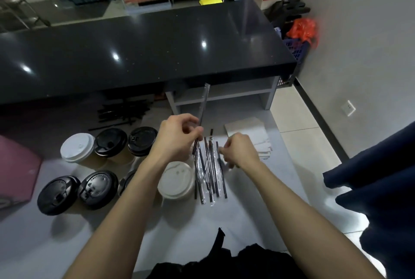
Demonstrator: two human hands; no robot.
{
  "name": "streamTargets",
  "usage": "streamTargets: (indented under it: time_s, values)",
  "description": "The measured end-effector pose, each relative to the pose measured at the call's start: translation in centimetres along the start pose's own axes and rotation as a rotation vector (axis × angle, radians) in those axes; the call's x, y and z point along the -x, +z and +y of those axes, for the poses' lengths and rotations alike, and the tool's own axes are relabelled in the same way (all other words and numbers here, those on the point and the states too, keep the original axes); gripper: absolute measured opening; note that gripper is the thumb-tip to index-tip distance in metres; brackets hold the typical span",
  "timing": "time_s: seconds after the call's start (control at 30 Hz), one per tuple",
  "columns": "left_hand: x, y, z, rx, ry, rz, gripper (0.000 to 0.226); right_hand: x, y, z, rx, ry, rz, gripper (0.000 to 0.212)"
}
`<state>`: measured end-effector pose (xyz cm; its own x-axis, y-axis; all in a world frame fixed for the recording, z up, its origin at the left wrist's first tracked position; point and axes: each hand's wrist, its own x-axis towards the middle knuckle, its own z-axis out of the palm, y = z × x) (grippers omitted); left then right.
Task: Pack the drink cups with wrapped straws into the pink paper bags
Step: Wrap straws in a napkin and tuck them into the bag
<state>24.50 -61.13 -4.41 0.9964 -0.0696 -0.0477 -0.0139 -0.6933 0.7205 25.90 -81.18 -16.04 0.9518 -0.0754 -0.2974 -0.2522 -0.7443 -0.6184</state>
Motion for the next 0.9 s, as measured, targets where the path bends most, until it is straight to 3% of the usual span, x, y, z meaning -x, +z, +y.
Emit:
streamTargets:
  time_s: [0.07,0.23,0.33,0.47,0.67,0.8,0.9]
  values:
    - [0.1,-0.2,-0.1,0.018,0.012,0.018,0.006,-0.3,1.7,0.3,0.164,0.009,-0.041,0.031]
    - [0.4,0.0,-0.4,0.038,-0.038,0.030,0.005,-1.4,1.8,0.0,0.138,0.006,-0.016,0.028]
    - [0.4,0.2,-0.4,0.085,-0.081,0.024,0.007,-1.9,-1.1,-0.2,-0.217,-0.008,0.047,0.027]
    - [0.2,0.9,0.5,0.163,-0.106,-0.005,0.006,-0.4,-5.3,-2.4,-0.677,-0.243,0.221,0.020]
    - [-0.1,2.5,1.5,0.347,-0.047,-0.148,0.016,1.3,-5.7,-4.5,-0.737,-0.351,0.339,0.020]
    - [-0.4,3.8,1.4,0.414,-0.069,-0.203,0.021,1.6,-5.5,-3.4,-0.795,-0.387,0.336,0.022]
    - [-0.5,4.7,1.5,0.459,-0.147,-0.170,0.021,1.3,-5.0,-0.4,-0.617,-0.323,0.545,0.030]
